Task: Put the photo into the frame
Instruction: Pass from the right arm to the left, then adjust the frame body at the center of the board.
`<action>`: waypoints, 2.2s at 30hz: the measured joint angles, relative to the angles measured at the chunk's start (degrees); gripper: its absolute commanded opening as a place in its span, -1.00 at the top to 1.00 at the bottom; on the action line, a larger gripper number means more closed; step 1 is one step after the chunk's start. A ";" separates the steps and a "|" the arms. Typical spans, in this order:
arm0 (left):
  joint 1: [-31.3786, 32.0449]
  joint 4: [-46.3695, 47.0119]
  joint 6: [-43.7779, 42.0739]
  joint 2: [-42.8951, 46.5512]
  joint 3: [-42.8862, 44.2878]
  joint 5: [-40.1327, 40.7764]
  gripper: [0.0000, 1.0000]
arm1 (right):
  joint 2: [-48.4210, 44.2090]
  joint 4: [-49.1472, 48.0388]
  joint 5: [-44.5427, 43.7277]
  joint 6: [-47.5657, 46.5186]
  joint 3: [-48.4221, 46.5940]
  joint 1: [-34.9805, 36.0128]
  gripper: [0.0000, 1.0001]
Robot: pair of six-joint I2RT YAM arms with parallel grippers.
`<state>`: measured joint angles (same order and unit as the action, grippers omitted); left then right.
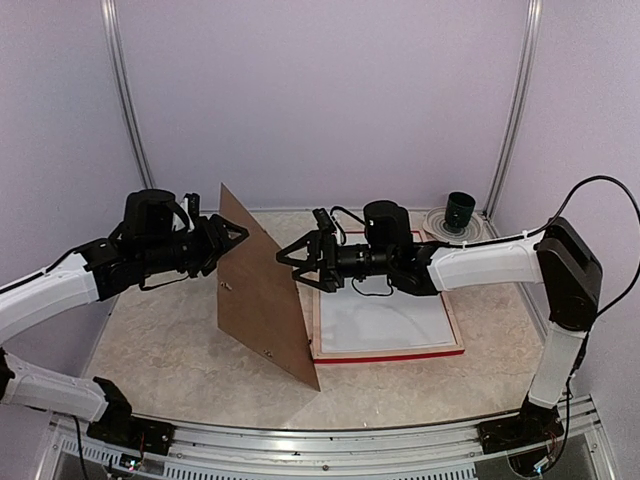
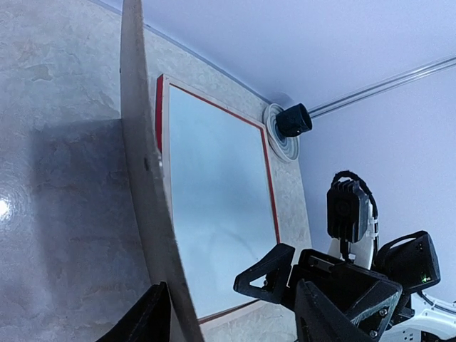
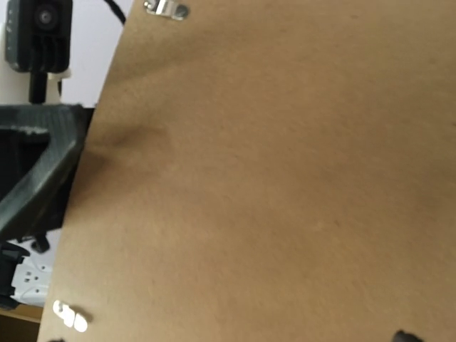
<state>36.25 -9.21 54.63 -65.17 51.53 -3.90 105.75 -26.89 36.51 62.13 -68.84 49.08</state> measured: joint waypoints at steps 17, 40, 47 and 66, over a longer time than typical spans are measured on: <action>-0.83 -11.56 1.84 5.27 -1.79 -0.55 0.88 | -3.06 4.66 -2.27 -3.82 2.12 -0.02 -0.98; -5.09 -17.42 0.59 14.84 -3.43 -1.49 1.00 | -7.78 7.96 -2.43 -5.95 6.38 -4.81 -0.98; -5.11 -0.74 -2.03 20.20 -12.87 -7.96 1.00 | -16.22 14.38 -4.63 -11.89 11.52 -13.79 -0.98; -0.04 53.99 0.72 -2.40 -24.50 -16.24 1.00 | -24.52 33.35 -21.79 -23.10 17.53 -38.97 -0.98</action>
<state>36.21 44.77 55.35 -67.57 27.03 -20.14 81.23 6.46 14.72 39.03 -51.31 10.11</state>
